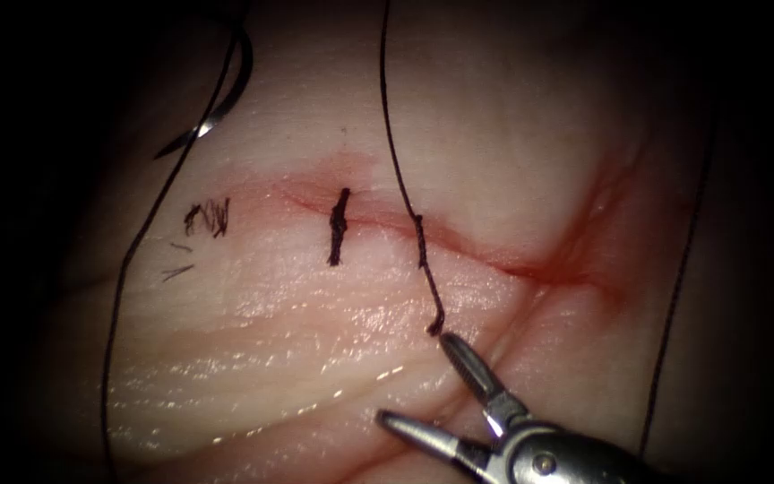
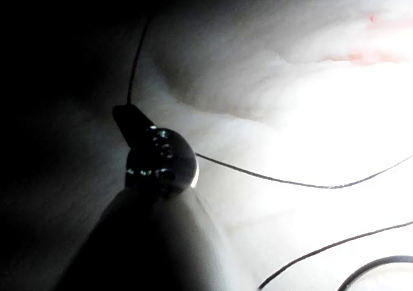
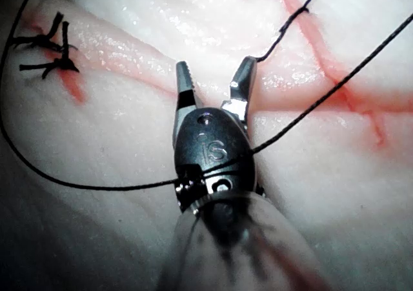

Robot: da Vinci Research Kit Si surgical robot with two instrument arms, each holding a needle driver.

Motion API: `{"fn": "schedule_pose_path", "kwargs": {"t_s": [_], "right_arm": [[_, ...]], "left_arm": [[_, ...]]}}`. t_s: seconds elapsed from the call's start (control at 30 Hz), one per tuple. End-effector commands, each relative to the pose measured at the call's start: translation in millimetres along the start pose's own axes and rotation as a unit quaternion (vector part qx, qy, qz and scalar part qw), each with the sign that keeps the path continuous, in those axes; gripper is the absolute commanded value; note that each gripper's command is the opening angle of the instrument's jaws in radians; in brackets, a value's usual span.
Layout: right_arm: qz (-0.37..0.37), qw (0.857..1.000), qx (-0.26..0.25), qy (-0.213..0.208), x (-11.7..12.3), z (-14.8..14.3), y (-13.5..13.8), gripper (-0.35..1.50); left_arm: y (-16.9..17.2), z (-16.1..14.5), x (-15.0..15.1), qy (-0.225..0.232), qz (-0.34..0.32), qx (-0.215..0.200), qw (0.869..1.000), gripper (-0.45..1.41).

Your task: Wound Closure

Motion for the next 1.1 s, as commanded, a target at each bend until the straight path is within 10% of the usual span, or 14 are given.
{"fn": "schedule_pose_path", "kwargs": {"t_s": [0.03, 0.23, 0.37, 1.1], "right_arm": [[0.003, 1.000, 0.008, 0.014, 0.0, 0.5, -0.1, 1.48], [-0.041, 0.998, 0.029, 0.038, 0.4, -0.7, 0.3, 1.21], [-0.106, 0.991, 0.076, 0.028, 0.9, -2.1, 1.7, 0.02], [-0.078, 0.977, 0.197, 0.021, 6.8, 4.2, 9.7, -0.05]], "left_arm": [[0.2, 0.4, 0.8, 0.014, -0.005, -0.006, 1.000, -0.45], [4.4, -3.6, 6.4, 0.088, -0.055, -0.051, 0.993, -0.45], [6.8, -6.7, 9.9, 0.114, -0.081, -0.073, 0.987, -0.45], [22.9, -16.8, 16.0, 0.145, -0.197, -0.204, 0.948, -0.45]]}}
